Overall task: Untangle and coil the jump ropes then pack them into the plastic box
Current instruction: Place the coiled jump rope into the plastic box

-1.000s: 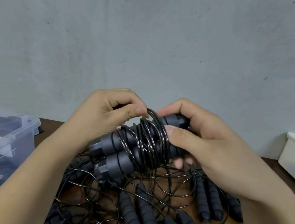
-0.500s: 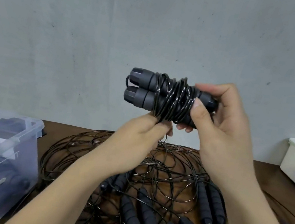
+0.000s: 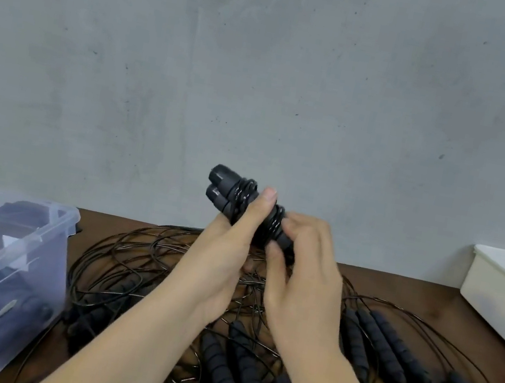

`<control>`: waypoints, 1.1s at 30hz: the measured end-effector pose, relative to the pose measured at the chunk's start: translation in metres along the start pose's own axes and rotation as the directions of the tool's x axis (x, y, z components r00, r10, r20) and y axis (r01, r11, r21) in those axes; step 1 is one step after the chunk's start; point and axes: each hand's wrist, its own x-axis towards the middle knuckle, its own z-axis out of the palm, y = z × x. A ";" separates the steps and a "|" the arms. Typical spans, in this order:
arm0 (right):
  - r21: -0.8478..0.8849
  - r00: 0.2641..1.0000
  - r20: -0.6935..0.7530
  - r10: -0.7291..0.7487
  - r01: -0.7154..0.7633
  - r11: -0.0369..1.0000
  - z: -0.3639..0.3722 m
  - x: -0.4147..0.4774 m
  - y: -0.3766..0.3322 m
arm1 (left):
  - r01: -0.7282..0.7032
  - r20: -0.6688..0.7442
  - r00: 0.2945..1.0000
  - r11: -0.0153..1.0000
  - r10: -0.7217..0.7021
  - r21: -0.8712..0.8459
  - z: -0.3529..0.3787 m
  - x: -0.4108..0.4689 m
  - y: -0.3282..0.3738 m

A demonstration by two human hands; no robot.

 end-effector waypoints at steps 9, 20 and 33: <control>-0.005 0.988 0.132 -0.074 0.075 0.997 0.013 -0.038 -0.046 | -0.075 -0.226 0.972 0.997 0.067 -0.026 -0.039 -0.029 0.019; 0.304 0.877 0.478 0.039 -0.207 0.930 0.049 -0.065 -0.112 | -0.007 -0.235 0.951 0.773 0.202 0.634 -0.121 -0.135 0.076; 0.184 0.781 0.624 0.013 -0.163 0.969 0.087 -0.119 -0.090 | 0.168 -0.204 0.955 0.174 0.217 0.970 -0.225 -0.174 0.172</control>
